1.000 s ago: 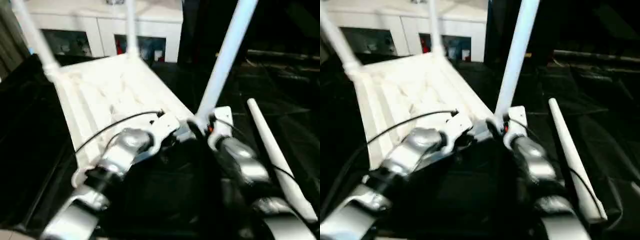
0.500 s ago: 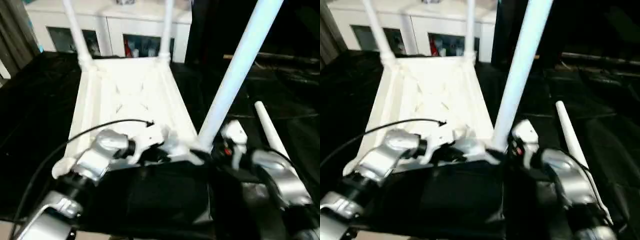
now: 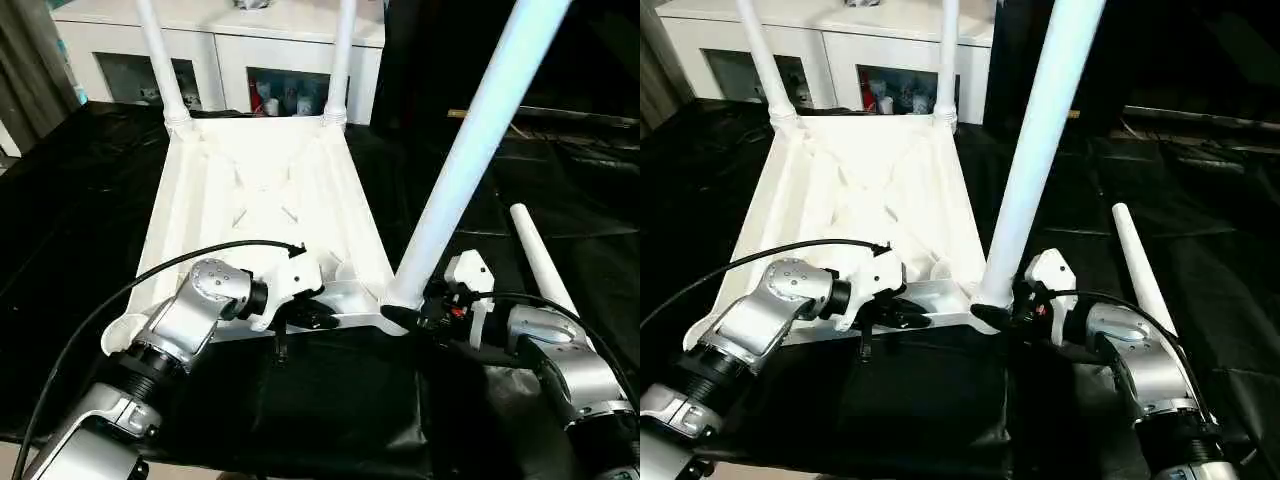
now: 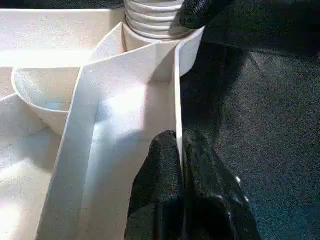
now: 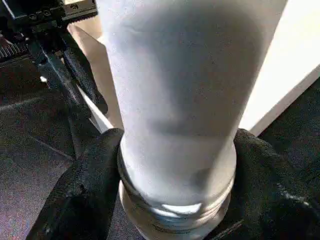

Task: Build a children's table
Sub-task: Rotate leg to tighten

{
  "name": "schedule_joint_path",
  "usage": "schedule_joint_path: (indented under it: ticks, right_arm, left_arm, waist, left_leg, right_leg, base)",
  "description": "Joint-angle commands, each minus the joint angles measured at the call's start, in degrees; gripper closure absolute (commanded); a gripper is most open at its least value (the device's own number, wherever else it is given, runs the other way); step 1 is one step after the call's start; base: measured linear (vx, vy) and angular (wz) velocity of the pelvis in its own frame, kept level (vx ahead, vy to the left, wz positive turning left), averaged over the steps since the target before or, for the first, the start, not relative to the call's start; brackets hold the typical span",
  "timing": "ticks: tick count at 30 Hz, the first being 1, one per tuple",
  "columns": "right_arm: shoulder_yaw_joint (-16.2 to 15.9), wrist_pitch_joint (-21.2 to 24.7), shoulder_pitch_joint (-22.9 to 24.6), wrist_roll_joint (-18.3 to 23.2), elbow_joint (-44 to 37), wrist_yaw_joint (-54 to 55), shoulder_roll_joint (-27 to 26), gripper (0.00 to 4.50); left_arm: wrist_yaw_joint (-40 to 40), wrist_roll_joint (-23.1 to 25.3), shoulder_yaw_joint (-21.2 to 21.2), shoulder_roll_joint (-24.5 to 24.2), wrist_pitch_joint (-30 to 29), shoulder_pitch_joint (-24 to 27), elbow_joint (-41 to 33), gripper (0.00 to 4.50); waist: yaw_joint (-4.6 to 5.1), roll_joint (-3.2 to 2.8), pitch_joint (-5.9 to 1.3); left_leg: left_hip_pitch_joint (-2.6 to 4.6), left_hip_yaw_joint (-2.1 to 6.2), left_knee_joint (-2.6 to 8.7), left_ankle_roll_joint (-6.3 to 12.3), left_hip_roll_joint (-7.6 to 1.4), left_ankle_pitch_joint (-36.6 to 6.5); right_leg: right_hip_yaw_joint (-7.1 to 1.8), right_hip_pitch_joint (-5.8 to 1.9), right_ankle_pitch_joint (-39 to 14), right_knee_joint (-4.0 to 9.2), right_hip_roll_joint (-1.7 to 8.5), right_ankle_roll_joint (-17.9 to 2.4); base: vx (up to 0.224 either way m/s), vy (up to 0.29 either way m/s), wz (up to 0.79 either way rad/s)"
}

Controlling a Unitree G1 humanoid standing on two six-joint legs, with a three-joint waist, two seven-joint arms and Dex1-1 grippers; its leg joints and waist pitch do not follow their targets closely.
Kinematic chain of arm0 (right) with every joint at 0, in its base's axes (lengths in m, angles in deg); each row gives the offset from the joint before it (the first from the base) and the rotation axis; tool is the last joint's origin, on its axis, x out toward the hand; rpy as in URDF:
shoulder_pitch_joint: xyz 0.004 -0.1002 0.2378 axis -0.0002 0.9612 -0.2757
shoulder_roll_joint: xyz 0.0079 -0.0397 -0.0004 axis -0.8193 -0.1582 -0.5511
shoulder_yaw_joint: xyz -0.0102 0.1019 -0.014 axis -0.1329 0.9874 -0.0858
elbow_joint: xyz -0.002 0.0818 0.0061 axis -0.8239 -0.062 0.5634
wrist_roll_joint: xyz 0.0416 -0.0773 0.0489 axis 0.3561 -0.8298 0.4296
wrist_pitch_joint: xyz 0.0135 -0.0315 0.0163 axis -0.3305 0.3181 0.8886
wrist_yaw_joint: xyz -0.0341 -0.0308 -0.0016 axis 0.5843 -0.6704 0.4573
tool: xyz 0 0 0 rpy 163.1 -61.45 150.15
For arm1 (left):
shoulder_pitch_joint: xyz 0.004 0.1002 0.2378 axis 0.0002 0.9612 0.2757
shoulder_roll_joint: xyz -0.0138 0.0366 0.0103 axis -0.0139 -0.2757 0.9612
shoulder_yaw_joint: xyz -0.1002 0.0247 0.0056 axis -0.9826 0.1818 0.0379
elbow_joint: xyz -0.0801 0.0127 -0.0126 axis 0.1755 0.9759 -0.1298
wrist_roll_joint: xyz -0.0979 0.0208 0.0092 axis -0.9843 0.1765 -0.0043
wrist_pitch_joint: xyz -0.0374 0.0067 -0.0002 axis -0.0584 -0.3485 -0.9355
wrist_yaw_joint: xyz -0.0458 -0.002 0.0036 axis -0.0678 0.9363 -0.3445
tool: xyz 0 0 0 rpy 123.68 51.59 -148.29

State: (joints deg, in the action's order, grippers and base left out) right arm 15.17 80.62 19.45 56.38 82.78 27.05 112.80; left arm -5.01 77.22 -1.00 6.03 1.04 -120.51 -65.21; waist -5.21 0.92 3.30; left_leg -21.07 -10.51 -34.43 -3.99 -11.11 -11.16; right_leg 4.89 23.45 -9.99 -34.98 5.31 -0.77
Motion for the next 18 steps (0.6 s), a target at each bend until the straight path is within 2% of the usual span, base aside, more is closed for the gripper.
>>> schedule_joint_path:
  ticks: [1,4,8,10,12,13,15,16,17,18]
  right_arm:
    - [0.1,0.4,0.2,0.3,-0.3,-0.6,-0.1,1.70]
    - [0.2,0.3,0.4,0.1,-0.2,0.1,-0.4,1.73]
    - [2.6,2.4,-0.2,-1.1,3.2,8.4,-3.2,1.74]
    - [3.4,3.1,-1.0,-2.7,5.3,13.8,-4.7,1.75]
    - [6.6,5.3,-3.4,-3.6,9.9,27.2,-9.9,1.75]
    - [6.9,5.4,-3.6,-3.7,10.2,28.4,-10.4,1.75]
    - [8.1,5.7,-4.6,-3.7,11.5,33.0,-12.5,1.75]
    - [8.5,5.7,-5.4,-3.9,12.4,36.1,-14.2,1.75]
    - [8.8,5.7,-5.9,-4.0,12.9,37.9,-15.5,1.75]
    - [8.7,5.4,-6.6,-4.2,13.6,39.7,-17.1,1.75]
  left_arm:
    - [-1.1,-1.5,0.0,0.7,1.3,0.3,-1.7,4.50]
    - [-0.8,-1.6,-0.2,0.9,1.2,0.2,-1.5,4.50]
    - [5.7,0.0,-1.3,3.8,0.1,-1.0,1.1,4.50]
    - [9.8,1.7,-1.5,5.3,-0.5,-2.1,3.5,4.50]
    - [18.1,3.2,-2.4,9.9,-3.9,-4.0,7.4,4.50]
    - [18.9,3.3,-2.5,10.4,-4.4,-4.2,7.7,4.50]
    - [22.4,3.6,-3.1,12.5,-6.4,-5.1,9.1,4.50]
    - [24.6,3.9,-3.1,14.3,-7.4,-5.7,10.0,4.50]
    - [26.0,4.1,-3.1,15.4,-7.9,-6.0,10.4,4.50]
    - [27.5,4.4,-2.9,16.9,-8.2,-6.4,10.8,4.50]
  waist:
    - [0.05,1.03,-3.84]
    - [0.04,1.02,-3.85]
    - [0.34,1.00,-3.77]
    - [0.46,0.98,-3.53]
    - [0.69,0.76,-3.40]
    - [0.81,0.80,-3.31]
    - [0.71,0.64,-3.43]
    - [0.73,0.66,-3.42]
    - [0.91,0.34,-3.27]
    - [1.06,0.51,-3.30]
  left_leg:
    - [0.28,0.53,4.06,3.96,-2.10,-8.5]
    - [0.25,0.54,4.07,3.91,-2.10,-8.5]
    - [0.21,0.50,4.08,3.29,-2.01,-8.9]
    - [0.47,0.54,4.20,2.40,-1.92,-10.4]
    - [0.75,0.59,4.26,1.19,-1.76,-12.2]
    - [0.65,0.67,4.32,0.80,-1.68,-12.5]
    - [0.97,0.87,4.30,0.38,-1.52,-13.6]
    - [1.08,0.82,4.34,0.58,-1.58,-13.9]
    - [1.11,0.90,4.41,0.55,-1.54,-14.8]
    - [1.01,0.89,4.45,0.53,-1.46,-15.1]
  right_leg:
    - [-2.88,-3.04,-16.4,4.48,3.38,-9.9]
    - [-2.85,-3.09,-16.6,4.47,3.38,-9.9]
    - [-2.85,-2.99,-17.2,4.60,3.28,-9.7]
    - [-2.72,-2.81,-21.2,5.13,3.32,-8.8]
    - [-2.69,-2.57,-26.0,5.83,3.46,-7.4]
    - [-2.59,-2.65,-27.0,5.93,3.43,-7.0]
    - [-2.40,-2.64,-30.0,6.43,3.53,-5.3]
    - [-2.46,-2.51,-29.9,6.57,3.52,-5.2]
    - [-2.37,-2.29,-30.3,6.63,3.41,-5.2]
    - [-2.27,-2.42,-30.5,6.73,3.32,-5.0]
  base:
    - [0.000,0.000,0.00]
    - [0.000,0.000,0.00]
    - [0.000,0.000,0.00]
    - [0.000,0.000,0.00]
    - [0.000,0.000,0.00]
    - [0.000,0.000,0.00]
    - [0.000,0.000,0.00]
    - [0.000,0.000,0.00]
    - [0.000,0.000,0.00]
    - [0.000,0.000,0.00]
